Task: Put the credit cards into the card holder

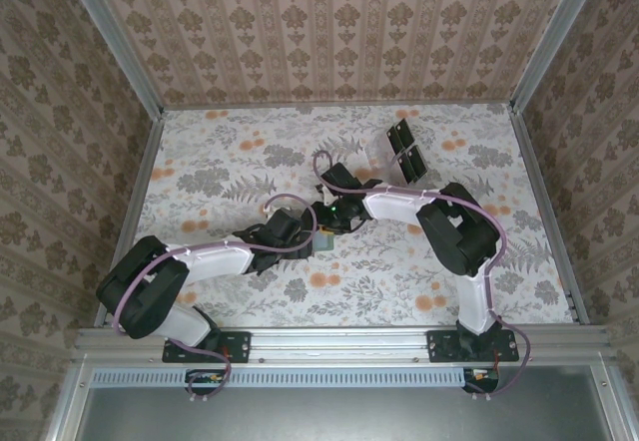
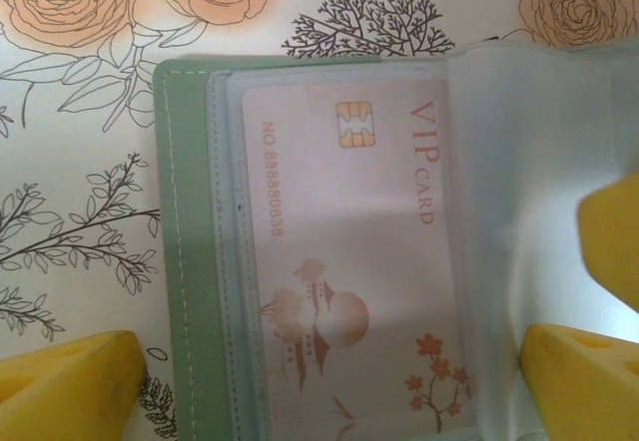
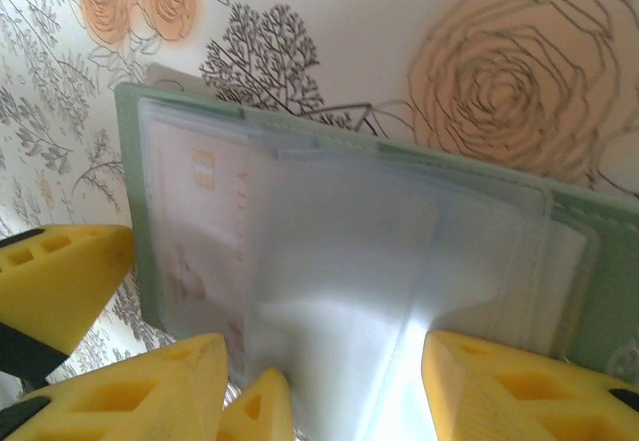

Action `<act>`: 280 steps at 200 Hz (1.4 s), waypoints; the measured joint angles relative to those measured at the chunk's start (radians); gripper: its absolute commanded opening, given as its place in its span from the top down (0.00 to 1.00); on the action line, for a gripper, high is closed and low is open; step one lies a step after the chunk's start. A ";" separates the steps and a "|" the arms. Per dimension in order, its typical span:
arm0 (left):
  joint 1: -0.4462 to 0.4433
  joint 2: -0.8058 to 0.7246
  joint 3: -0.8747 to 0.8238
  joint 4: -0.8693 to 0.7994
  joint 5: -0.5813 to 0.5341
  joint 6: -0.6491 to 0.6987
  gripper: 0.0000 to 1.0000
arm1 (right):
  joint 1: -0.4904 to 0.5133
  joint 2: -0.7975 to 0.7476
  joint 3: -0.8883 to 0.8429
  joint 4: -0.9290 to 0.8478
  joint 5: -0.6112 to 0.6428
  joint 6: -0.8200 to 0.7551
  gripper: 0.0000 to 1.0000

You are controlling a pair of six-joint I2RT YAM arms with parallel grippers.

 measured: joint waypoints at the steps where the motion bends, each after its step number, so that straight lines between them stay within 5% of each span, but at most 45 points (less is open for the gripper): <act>1: 0.000 0.000 0.000 0.000 0.000 0.000 0.00 | 0.000 0.000 0.000 0.000 -0.001 0.000 0.43; 97: 0.000 -0.022 0.000 -0.005 0.001 -0.007 0.00 | -0.011 0.019 0.001 0.061 -0.061 0.036 0.43; 218: 0.047 -0.319 -0.048 -0.101 -0.056 -0.049 0.00 | 0.006 0.019 0.003 0.088 -0.092 0.085 0.43; 280: 0.110 -0.411 -0.060 -0.170 -0.071 -0.078 0.00 | 0.055 0.080 0.171 0.002 -0.079 0.079 0.43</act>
